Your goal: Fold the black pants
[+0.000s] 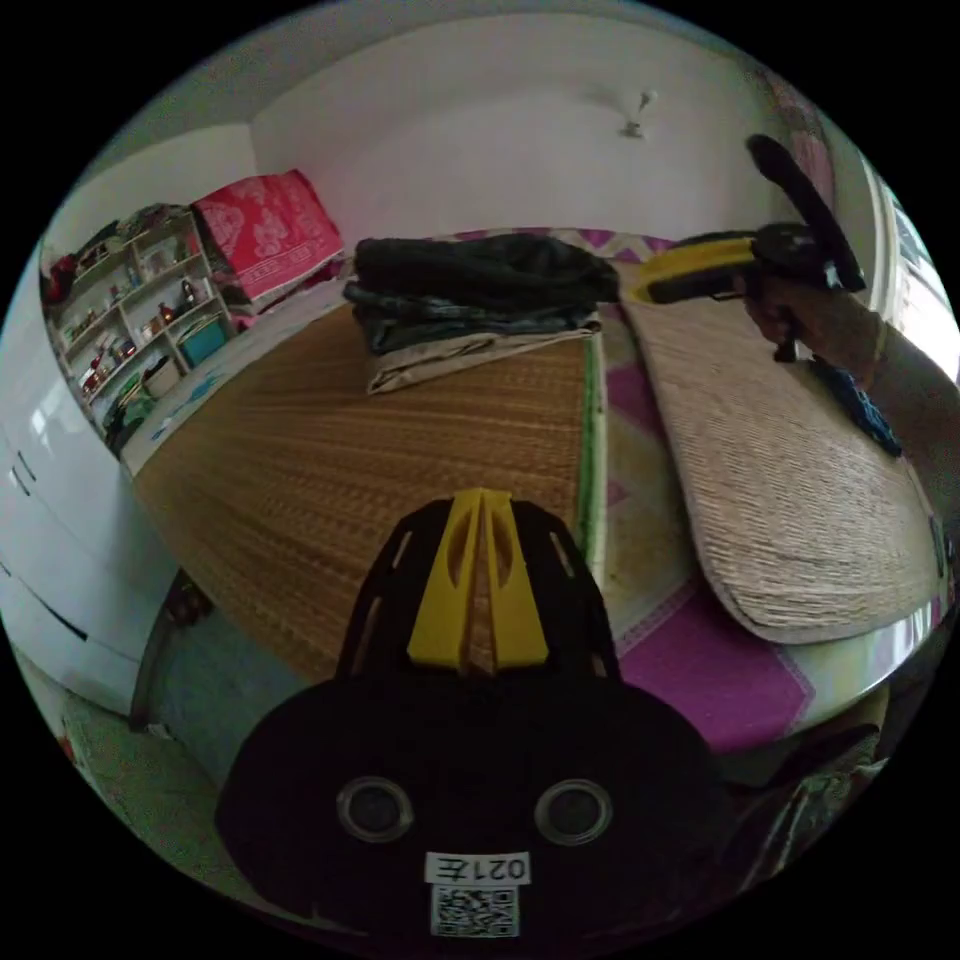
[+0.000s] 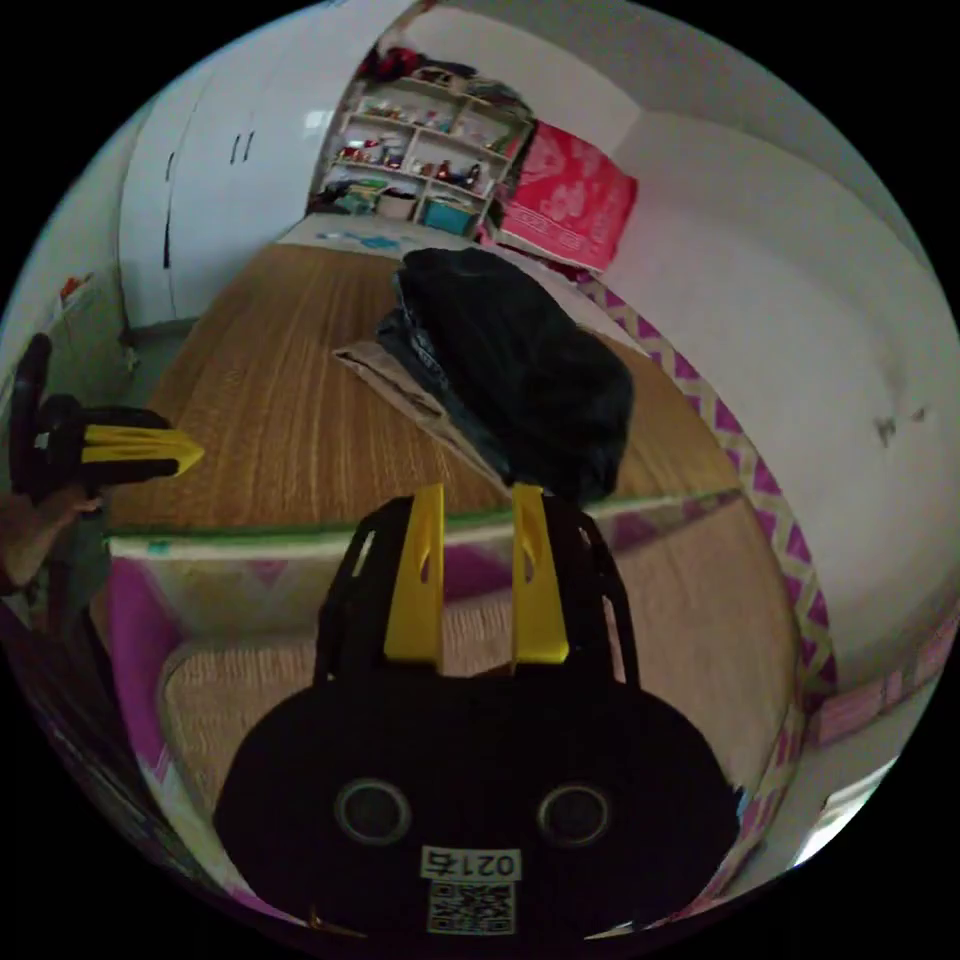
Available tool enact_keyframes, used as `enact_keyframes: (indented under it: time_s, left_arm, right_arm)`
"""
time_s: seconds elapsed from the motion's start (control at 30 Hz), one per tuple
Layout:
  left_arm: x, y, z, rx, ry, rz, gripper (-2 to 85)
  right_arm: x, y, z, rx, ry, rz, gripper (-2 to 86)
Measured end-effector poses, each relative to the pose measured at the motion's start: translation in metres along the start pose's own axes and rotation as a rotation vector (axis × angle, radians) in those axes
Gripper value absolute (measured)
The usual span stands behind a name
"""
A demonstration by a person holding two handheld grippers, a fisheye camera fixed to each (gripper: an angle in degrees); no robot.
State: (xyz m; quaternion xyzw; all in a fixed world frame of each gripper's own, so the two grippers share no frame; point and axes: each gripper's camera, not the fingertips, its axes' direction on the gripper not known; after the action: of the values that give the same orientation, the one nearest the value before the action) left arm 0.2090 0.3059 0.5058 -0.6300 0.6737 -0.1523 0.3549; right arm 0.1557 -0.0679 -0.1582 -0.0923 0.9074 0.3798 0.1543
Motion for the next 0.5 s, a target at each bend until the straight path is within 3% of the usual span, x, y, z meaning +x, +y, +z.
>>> enact_keyframes:
  time_s: [0.2, 0.5]
  left_arm:
    - [-0.018, 0.006, -0.003, 0.007, -0.011, -0.031, -1.0]
    - [-0.035, 0.009, -0.02, 0.039, 0.0, -0.044, -1.0]
  right_arm:
    - [-0.047, -0.129, 0.069, 0.061, 0.077, -0.157, 13.2]
    - [-0.054, -0.185, 0.118, 0.072, 0.111, -0.134, 10.8]
